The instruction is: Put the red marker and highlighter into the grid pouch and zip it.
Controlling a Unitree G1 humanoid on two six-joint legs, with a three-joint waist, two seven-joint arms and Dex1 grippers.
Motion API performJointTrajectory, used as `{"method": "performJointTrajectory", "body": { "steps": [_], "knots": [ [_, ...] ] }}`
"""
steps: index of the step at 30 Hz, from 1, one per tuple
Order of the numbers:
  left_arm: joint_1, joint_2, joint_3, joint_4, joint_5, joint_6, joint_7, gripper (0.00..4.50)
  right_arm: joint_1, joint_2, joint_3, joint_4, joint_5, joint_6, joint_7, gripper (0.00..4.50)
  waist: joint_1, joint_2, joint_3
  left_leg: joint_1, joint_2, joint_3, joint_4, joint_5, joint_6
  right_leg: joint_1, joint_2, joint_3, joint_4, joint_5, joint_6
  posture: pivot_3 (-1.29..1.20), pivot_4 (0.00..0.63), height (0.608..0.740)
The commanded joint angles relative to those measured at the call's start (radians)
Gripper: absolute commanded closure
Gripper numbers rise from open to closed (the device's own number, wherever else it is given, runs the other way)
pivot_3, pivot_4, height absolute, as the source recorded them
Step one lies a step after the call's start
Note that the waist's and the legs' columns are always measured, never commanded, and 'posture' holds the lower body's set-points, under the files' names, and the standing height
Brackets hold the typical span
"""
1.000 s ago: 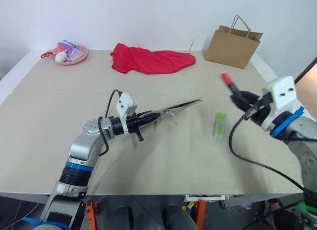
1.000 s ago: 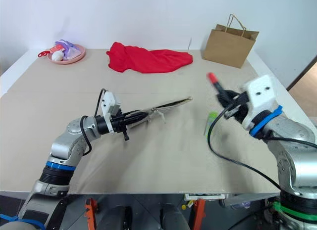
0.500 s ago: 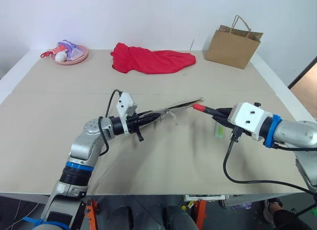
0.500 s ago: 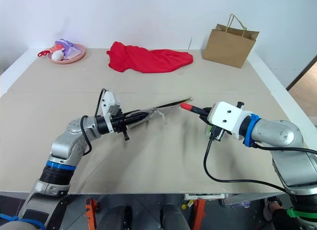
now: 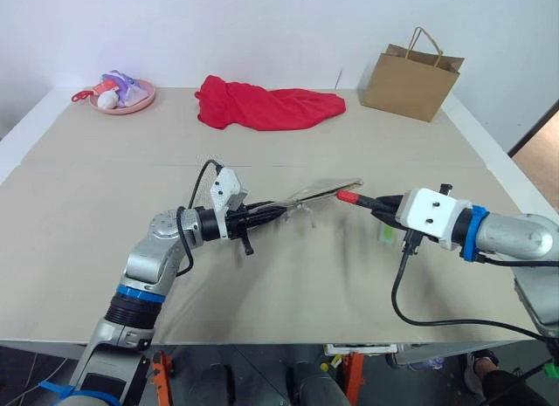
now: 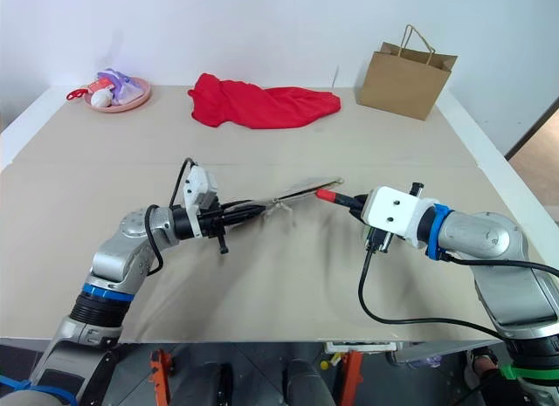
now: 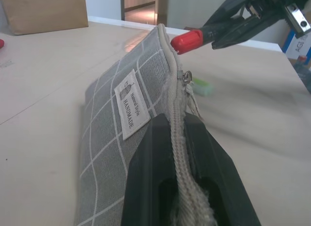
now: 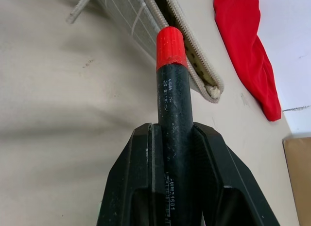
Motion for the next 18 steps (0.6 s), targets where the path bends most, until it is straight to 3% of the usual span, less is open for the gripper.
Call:
{"method": "performJointTrajectory", "body": {
  "steps": [1, 18],
  "knots": [
    [0.000, 0.010, 0.004, -0.010, -0.001, -0.021, -0.013, 4.50, -0.014, 0.001, -0.023, -0.012, -0.005, -0.016, 0.004, 3.94, 0.000, 0.000, 0.000, 0.000, 0.000, 0.000, 0.000, 0.000, 0.000, 0.000, 0.000, 0.000, 0.000, 0.000, 0.000, 0.00, 0.150, 0.740],
    [0.006, 0.016, -0.002, -0.009, 0.011, -0.028, -0.029, 4.50, -0.028, 0.006, -0.052, -0.020, 0.035, 0.003, 0.020, 3.94, 0.000, 0.000, 0.000, 0.000, 0.000, 0.000, 0.000, 0.000, 0.000, 0.000, 0.000, 0.000, 0.000, 0.000, 0.000, 0.00, 0.150, 0.740]
  ]
}}
